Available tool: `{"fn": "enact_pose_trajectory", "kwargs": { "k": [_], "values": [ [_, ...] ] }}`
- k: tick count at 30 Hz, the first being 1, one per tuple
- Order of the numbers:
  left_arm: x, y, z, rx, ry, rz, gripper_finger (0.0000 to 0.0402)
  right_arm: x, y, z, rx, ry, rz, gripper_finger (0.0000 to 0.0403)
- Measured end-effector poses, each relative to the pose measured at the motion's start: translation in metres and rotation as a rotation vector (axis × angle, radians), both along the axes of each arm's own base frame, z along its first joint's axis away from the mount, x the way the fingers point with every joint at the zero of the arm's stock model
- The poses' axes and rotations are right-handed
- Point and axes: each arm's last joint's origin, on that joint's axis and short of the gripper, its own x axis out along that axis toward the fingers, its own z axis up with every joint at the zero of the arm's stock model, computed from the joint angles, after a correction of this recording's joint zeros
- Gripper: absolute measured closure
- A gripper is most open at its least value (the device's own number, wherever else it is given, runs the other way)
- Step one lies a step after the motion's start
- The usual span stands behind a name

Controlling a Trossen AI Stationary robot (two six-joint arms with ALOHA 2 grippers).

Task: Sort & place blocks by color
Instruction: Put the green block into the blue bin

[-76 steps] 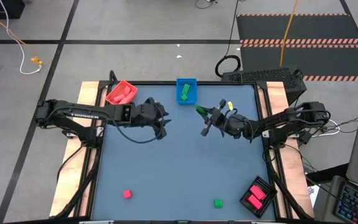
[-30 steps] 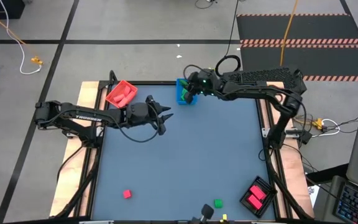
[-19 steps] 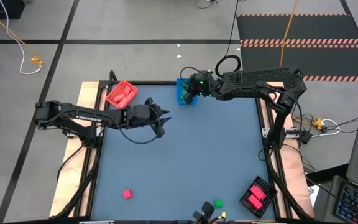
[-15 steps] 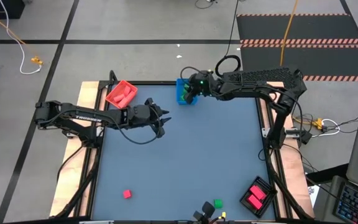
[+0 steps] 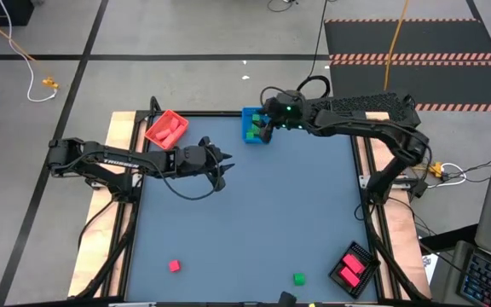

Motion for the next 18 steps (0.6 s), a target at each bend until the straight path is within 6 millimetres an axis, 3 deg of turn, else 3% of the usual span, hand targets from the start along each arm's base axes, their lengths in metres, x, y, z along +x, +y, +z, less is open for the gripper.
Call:
{"fn": "enact_pose_trajectory", "kwargs": {
  "k": [3,6,10,18],
  "values": [
    [0.001,-0.001,0.002,-0.009,-0.032,-0.013,0.0256,-0.006,0.009,0.015,0.002,-0.029,0.064,0.0203],
    [0.002,-0.001,0.004,-0.016,-0.047,-0.030,0.0256,-0.010,0.017,0.017,0.093,-0.044,0.152,0.0203],
    [0.003,-0.001,0.005,-0.021,-0.064,-0.035,0.0256,-0.012,0.035,0.000,0.209,-0.002,0.302,0.0198],
    [0.001,-0.011,0.007,-0.067,-0.055,-0.150,0.0256,-0.010,0.078,-0.036,0.352,0.100,0.332,0.0202]
  ]
}}
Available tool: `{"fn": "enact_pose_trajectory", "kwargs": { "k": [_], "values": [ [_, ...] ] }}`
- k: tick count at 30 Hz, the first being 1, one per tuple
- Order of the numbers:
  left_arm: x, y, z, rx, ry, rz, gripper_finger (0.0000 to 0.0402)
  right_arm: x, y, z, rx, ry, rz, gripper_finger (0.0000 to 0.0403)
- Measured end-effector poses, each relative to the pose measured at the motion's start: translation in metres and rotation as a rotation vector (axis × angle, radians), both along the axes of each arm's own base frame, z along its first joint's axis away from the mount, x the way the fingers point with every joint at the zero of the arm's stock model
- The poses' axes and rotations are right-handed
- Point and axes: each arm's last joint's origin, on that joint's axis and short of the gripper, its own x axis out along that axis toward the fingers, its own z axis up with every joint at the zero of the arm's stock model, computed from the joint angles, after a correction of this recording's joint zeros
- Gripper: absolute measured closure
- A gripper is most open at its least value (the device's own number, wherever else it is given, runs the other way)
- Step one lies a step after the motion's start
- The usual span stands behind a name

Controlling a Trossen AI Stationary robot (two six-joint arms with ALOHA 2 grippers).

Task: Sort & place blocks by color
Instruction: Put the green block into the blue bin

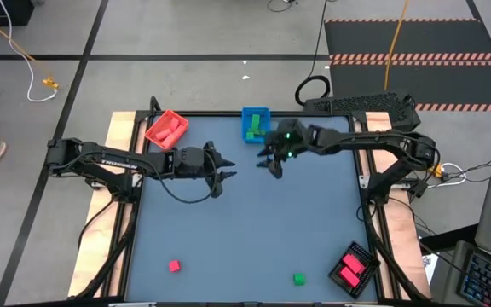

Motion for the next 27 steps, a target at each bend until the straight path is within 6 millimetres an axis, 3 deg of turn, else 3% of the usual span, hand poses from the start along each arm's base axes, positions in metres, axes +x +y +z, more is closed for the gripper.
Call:
{"fn": "enact_pose_trajectory", "kwargs": {
  "k": [5,13,18,22,27],
  "values": [
    [-0.002,-0.012,0.003,-0.004,0.000,-0.138,0.0256,0.001,0.039,-0.014,0.015,0.102,0.058,0.0211],
    [-0.003,-0.018,0.000,0.022,0.037,-0.189,0.0256,-0.014,0.114,-0.015,-0.095,0.279,0.220,0.0225],
    [-0.003,-0.018,0.000,0.023,0.039,-0.190,0.0256,-0.023,0.155,-0.012,-0.123,0.281,0.366,0.0226],
    [-0.003,-0.018,0.000,-0.001,0.036,-0.179,0.0256,-0.031,0.185,-0.012,-0.179,0.246,0.582,0.0226],
    [-0.003,-0.024,0.001,-0.068,0.017,-0.166,0.0256,-0.040,0.213,-0.011,-0.216,0.219,0.662,0.0226]
  ]
}}
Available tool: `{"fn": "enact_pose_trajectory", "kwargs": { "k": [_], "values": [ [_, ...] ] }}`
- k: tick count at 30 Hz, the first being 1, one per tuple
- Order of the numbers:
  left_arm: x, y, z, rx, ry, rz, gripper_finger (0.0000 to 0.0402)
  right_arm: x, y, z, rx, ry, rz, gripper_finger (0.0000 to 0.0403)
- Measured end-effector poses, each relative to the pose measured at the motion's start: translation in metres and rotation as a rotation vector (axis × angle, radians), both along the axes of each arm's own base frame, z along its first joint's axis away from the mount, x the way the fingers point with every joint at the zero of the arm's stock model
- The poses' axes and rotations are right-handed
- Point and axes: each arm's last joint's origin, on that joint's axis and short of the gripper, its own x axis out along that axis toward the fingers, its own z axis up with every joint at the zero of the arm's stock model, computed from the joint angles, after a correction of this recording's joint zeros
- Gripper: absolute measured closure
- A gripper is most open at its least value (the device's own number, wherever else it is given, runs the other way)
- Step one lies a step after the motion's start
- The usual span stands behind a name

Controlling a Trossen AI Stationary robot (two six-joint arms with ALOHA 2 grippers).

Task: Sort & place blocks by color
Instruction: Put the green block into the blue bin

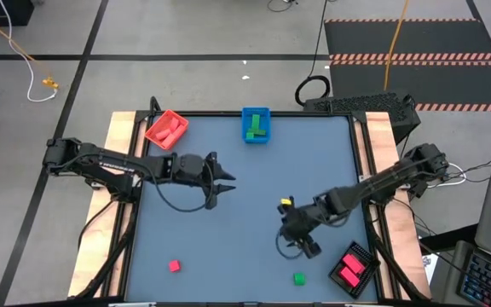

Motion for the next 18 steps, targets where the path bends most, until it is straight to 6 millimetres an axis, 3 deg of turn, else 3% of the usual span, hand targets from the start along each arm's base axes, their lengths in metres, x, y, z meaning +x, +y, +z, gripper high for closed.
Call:
{"fn": "enact_pose_trajectory", "kwargs": {
  "k": [11,18],
  "values": [
    [0.002,-0.021,0.007,-0.078,-0.080,-0.043,0.0256,-0.018,0.048,-0.016,-0.047,0.019,0.210,0.0223],
    [0.003,-0.030,0.011,-0.171,-0.109,-0.033,0.0256,-0.026,0.063,-0.020,-0.142,-0.030,0.279,0.0168]
  ]
}}
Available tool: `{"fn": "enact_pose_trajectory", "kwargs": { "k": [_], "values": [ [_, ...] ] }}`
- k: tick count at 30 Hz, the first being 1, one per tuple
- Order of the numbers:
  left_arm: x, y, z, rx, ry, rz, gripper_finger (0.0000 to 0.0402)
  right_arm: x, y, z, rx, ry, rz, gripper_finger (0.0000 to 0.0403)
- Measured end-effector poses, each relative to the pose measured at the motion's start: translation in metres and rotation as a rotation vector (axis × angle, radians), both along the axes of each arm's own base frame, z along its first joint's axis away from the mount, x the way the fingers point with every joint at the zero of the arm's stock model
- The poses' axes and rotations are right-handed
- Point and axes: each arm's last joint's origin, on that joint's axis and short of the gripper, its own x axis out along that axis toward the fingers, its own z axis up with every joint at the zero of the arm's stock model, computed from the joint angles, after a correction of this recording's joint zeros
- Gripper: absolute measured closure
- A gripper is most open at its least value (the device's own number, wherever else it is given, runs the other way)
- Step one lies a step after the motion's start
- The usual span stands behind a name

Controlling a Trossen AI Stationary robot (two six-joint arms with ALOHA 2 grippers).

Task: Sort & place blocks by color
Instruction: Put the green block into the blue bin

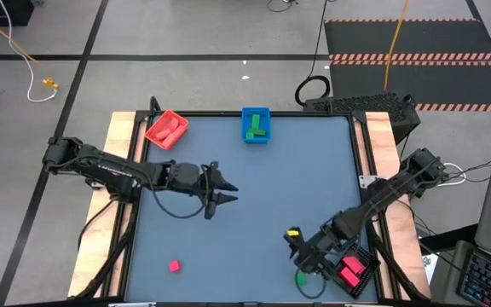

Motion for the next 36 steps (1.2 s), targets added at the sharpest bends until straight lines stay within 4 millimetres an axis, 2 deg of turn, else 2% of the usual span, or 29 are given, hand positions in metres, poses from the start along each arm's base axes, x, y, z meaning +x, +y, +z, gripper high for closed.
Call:
{"fn": "enact_pose_trajectory", "kwargs": {
  "k": [4,7,15,26,36],
  "values": [
    [-0.001,-0.008,0.000,-0.041,0.007,-0.002,0.0256,-0.002,0.004,0.000,-0.009,-0.018,0.044,0.0133],
    [-0.003,-0.016,-0.001,-0.060,0.013,0.020,0.0256,-0.004,0.009,0.001,-0.009,-0.043,0.081,0.0121],
    [-0.008,-0.041,0.000,-0.167,0.011,0.115,0.0256,-0.012,0.024,0.001,-0.020,-0.098,0.217,0.0121],
    [-0.016,-0.067,0.007,-0.314,-0.072,0.219,0.0256,-0.009,0.037,-0.025,-0.051,-0.096,0.399,0.0121],
    [-0.025,-0.083,0.008,-0.321,-0.107,0.281,0.0256,-0.005,0.041,-0.041,-0.094,-0.131,0.534,0.0122]
  ]
}}
